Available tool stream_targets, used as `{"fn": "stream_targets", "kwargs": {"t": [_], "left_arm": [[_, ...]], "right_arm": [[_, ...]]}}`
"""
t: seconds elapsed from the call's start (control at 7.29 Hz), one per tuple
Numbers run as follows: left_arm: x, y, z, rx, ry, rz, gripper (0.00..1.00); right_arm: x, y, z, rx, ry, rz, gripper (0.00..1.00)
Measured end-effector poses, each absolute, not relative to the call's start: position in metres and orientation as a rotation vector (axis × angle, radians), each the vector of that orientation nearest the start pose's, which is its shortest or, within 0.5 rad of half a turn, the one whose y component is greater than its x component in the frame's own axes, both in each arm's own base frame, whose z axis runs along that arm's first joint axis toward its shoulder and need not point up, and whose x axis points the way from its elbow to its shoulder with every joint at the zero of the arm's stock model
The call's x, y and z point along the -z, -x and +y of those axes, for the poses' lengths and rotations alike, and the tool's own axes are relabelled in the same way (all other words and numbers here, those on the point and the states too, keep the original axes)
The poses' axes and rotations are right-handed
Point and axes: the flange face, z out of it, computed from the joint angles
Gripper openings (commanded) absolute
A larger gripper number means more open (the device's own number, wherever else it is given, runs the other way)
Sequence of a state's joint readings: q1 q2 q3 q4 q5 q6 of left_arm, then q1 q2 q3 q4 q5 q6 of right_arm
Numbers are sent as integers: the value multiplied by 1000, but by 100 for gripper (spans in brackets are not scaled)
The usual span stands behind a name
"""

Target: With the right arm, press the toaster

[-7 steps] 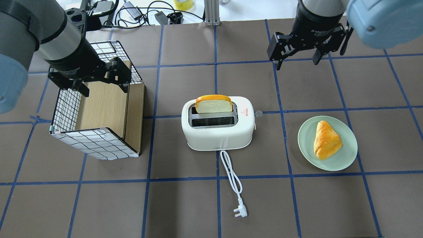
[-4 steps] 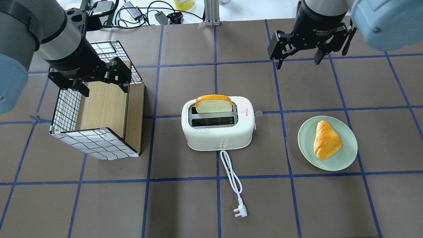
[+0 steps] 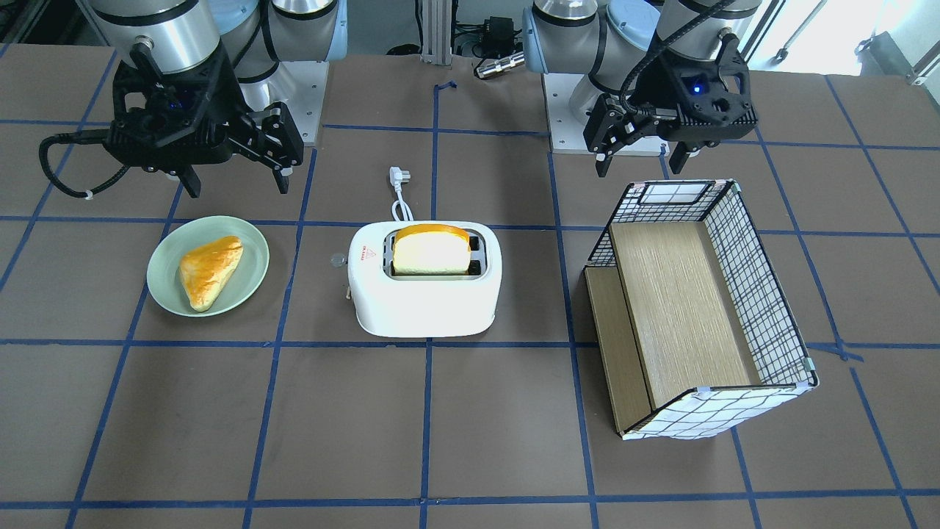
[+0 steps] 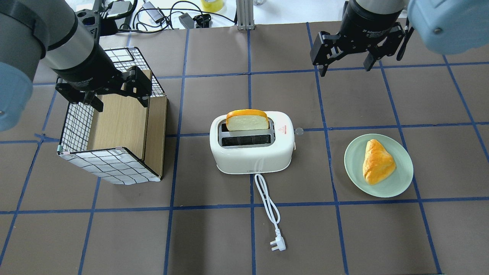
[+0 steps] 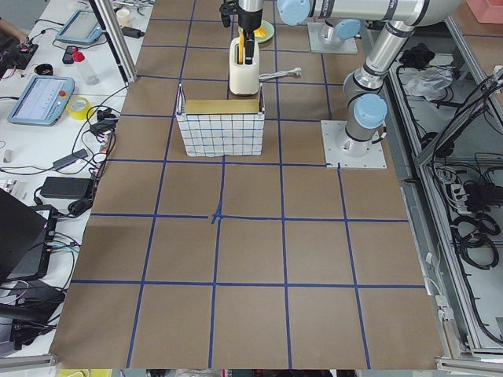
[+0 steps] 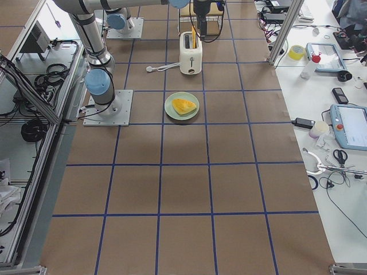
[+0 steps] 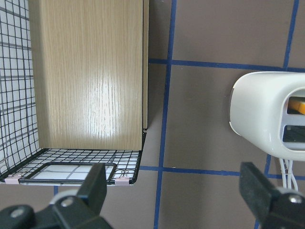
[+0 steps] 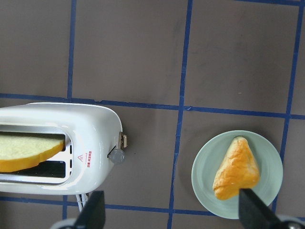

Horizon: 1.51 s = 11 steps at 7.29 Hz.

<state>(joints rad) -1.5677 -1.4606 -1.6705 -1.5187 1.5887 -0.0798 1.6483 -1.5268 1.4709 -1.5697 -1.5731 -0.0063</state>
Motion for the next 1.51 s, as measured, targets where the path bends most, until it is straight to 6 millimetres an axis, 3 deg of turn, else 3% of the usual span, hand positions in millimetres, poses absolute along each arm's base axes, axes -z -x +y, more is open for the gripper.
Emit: {"fn": "stream_targets", "kwargs": {"t": [0.27,0.41,0.55,0.96,1.51], "left_arm": [[-496,130,-452,99,130,3122,100],[-496,130,-452,99,130,3122,100],[-496,130,-452,99,130,3122,100],[-496,130,-452,99,130,3122,100],[-496,130,-451,99,130,3122,100]], "right_arm": [[-514,-172,-504,86,126,3146,99],[-512,-172,-503,84,126,3149,63],[-509,-172,-503,77,125,3152,1],[-490,-175,-500,-40,123,3143,0],[-422,-183,-495,-138,106,2993,0]]}}
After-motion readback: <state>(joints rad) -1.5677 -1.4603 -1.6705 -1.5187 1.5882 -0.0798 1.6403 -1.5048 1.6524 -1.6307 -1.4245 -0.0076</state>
